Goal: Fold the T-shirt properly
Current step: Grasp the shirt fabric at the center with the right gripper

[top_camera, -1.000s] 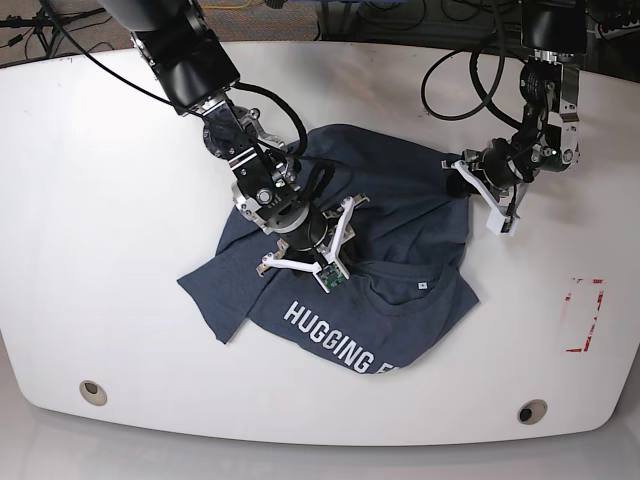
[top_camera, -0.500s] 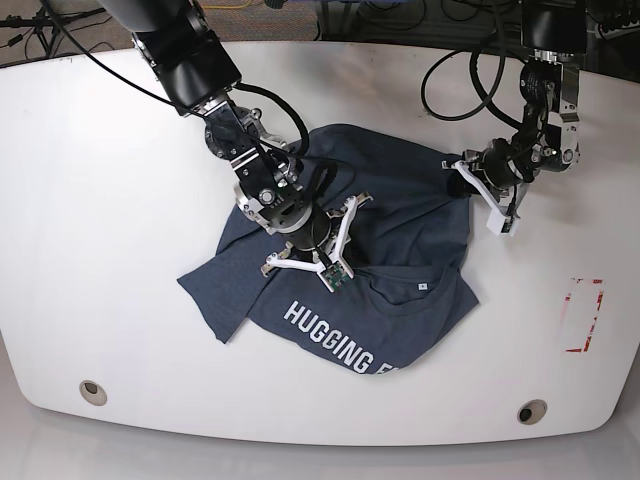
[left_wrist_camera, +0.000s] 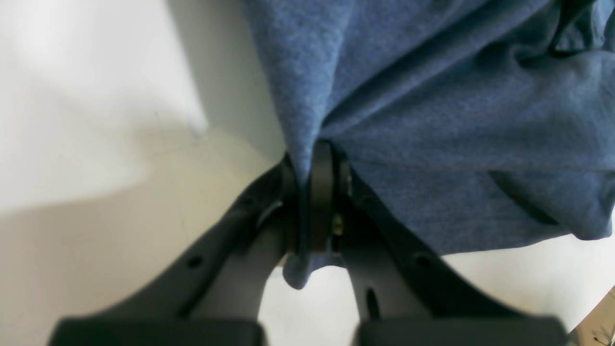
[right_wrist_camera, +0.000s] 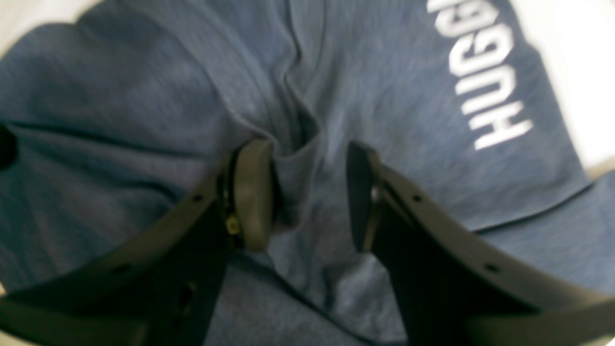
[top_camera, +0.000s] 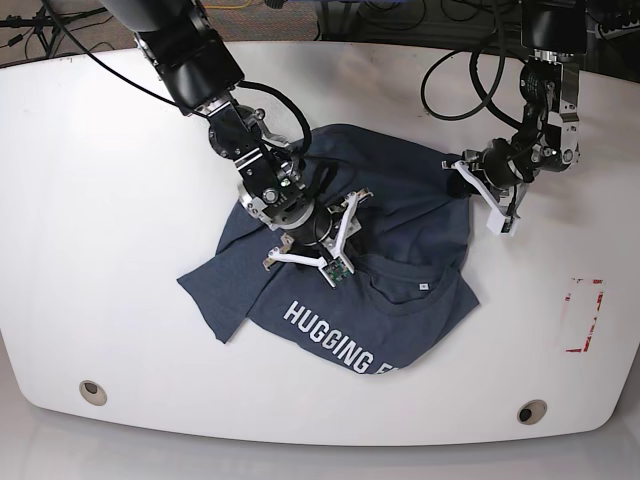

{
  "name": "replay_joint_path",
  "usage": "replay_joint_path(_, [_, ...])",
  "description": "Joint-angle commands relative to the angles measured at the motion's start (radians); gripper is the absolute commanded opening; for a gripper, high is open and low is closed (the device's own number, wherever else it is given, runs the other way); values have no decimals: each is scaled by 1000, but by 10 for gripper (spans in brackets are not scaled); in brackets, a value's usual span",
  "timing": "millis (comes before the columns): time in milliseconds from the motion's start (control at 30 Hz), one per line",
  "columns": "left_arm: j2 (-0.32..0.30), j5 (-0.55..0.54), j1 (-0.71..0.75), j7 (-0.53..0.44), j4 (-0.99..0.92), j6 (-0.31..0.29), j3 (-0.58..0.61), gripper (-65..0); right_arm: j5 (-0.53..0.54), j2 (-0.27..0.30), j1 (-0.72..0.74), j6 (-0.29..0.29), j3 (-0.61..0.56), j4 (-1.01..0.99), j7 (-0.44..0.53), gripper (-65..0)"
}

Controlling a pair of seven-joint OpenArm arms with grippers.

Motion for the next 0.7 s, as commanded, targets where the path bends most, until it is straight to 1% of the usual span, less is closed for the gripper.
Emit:
replay_joint_path(0, [-11, 18, -6, 12, 7, 11, -4, -650, -2, -16, 22, -3, 3, -10, 60, -398])
replay_joint_path(133, [-11, 18, -6, 12, 7, 11, -4, -650, -2, -22, 24, -3, 3, -70, 103, -396])
replay_joint_path(333, [-11, 18, -3, 12, 7, 11, -4, -650, -2, -26, 27, -3, 4, -115, 134, -396])
replay_joint_path(500, [-11, 18, -3, 12, 7, 11, -4, -650, -2, -30, 27, -3, 4, -133, 141, -396])
replay_joint_path(633, [-11, 18, -3, 12, 7, 11, -4, -650, -2, -30, 28, -3, 4, -135, 141, -407])
replay_joint_path(667, [-11, 18, -3, 12, 7, 11, -4, -650, -2, -30, 28, -3, 4, -133, 141, -419])
